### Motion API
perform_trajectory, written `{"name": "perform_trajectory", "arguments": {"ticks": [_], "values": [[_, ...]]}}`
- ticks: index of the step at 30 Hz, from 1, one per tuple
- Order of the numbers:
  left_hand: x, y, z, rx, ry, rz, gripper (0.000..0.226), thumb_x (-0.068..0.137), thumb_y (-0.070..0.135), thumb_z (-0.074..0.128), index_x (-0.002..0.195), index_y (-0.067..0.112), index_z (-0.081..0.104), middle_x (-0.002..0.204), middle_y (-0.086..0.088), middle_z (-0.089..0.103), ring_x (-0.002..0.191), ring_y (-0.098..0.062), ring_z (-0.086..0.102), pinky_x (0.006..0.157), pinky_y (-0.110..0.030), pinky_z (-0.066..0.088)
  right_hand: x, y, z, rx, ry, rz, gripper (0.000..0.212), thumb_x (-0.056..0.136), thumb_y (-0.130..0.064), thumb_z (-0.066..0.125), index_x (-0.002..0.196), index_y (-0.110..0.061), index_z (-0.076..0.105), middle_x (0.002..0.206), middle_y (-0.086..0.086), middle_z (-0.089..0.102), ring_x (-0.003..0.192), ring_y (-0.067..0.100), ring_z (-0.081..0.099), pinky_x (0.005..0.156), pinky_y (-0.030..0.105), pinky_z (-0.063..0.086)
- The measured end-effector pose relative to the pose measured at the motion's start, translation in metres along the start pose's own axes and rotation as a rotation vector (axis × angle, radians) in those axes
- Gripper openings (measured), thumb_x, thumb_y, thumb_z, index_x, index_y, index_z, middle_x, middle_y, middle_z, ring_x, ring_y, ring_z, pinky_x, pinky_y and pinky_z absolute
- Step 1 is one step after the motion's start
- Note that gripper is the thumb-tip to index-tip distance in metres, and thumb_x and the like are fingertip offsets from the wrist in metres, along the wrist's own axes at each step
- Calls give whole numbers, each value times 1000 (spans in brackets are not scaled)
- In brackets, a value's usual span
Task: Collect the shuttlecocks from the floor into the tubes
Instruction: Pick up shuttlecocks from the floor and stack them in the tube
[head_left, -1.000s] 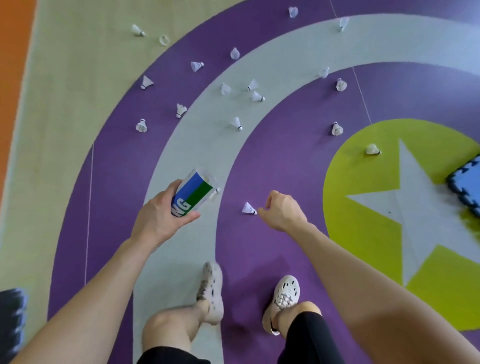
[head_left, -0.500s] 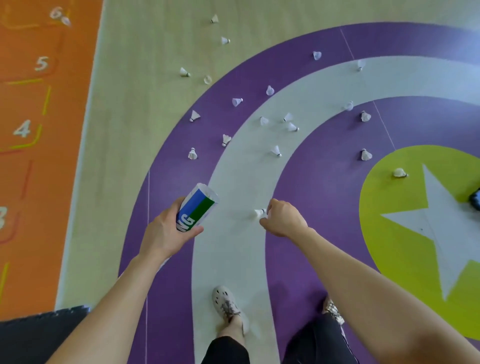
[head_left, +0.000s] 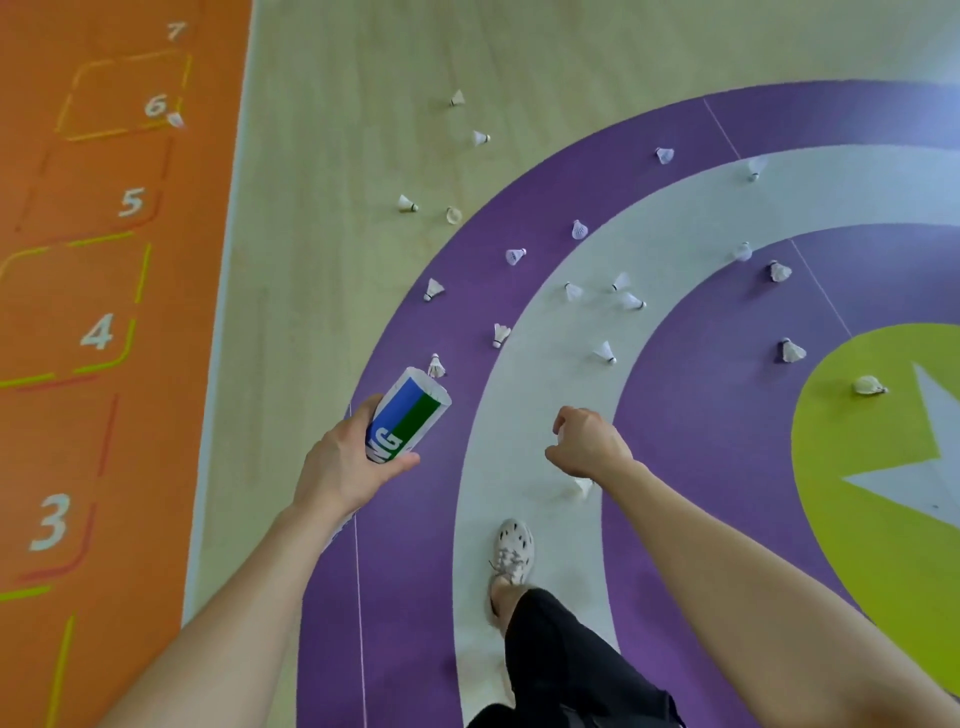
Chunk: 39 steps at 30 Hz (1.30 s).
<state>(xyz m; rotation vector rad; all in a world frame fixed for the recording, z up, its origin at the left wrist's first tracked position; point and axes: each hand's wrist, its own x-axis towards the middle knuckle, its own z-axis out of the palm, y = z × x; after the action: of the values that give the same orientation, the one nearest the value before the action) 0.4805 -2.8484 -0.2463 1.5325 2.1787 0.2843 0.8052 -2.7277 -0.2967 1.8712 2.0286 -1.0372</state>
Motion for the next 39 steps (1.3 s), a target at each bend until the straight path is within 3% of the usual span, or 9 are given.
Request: {"name": "perform_trajectory", "arguments": {"ticks": [4, 11, 15, 18, 21, 23, 28, 36, 39], "values": [[71, -6, -8, 15, -47, 75, 86, 80, 73, 81, 151, 47, 40, 111, 16, 71, 96, -16, 71, 78, -38, 59, 43, -23, -7, 74, 25, 54, 35, 80, -16, 65, 115, -19, 62, 112, -1, 61, 86, 22, 63, 57, 28, 44], [179, 0, 3, 62, -214, 265, 92, 76, 78, 79, 153, 47, 39, 111, 14, 71, 97, -19, 71, 80, -41, 61, 72, -32, -2, 205, 106, 200, 39, 85, -10, 57, 122, -19, 65, 121, 0, 58, 99, 22, 55, 75, 31, 45], [234, 10, 17, 130, -341, 412, 93, 78, 75, 81, 156, 47, 38, 114, 7, 70, 104, -24, 70, 83, -42, 60, 72, -29, 25, 290, 160, 354, 42, 83, -5, 54, 119, -21, 69, 124, 0, 61, 118, 24, 55, 83, 33, 48], [265, 13, 36, 174, -438, 522, 96, 77, 77, 80, 157, 49, 36, 119, 6, 70, 108, -26, 70, 85, -44, 61, 70, -31, 55, 363, 210, 529, 38, 81, -7, 55, 111, -22, 72, 121, 2, 63, 119, 27, 57, 92, 39, 53], [284, 13, 61, 177, -532, 603, 97, 73, 81, 79, 156, 54, 35, 116, 9, 69, 104, -24, 69, 85, -48, 63, 70, -33, 90, 473, 260, 707, 27, 79, -10, 54, 94, -25, 72, 110, 5, 66, 106, 31, 62, 81, 35, 51], [289, 12, 80, 198, -580, 664, 95, 73, 80, 80, 154, 55, 38, 110, 9, 69, 100, -23, 69, 84, -48, 62, 70, -34, 115, 560, 274, 812, 41, 82, -12, 54, 114, -23, 76, 118, 6, 72, 107, 32, 68, 81, 33, 53], [296, 10, 146, 243, -629, 751, 87, 73, 77, 81, 148, 54, 43, 105, 9, 69, 97, -24, 70, 83, -45, 60, 88, -17, 178, 789, 345, 942, 34, 90, -16, 57, 114, -25, 80, 118, 4, 77, 112, 27, 70, 98, 35, 56], [321, -6, 323, 199, -572, 870, 85, 75, 75, 83, 148, 52, 44, 104, 14, 71, 95, -25, 70, 80, -42, 59, 185, 75, 308, 1093, 562, 1195, 14, 87, -36, 71, 85, -24, 79, 81, -1, 75, 82, 25, 74, 80, 36, 63], [339, -18, 393, 189, -555, 920, 83, 74, 72, 85, 146, 55, 46, 102, 16, 73, 93, -24, 71, 80, -42, 60, 239, 116, 362, 1189, 611, 1269, 15, 86, -32, 71, 89, -22, 82, 81, 2, 74, 83, 26, 73, 81, 35, 62]]}}
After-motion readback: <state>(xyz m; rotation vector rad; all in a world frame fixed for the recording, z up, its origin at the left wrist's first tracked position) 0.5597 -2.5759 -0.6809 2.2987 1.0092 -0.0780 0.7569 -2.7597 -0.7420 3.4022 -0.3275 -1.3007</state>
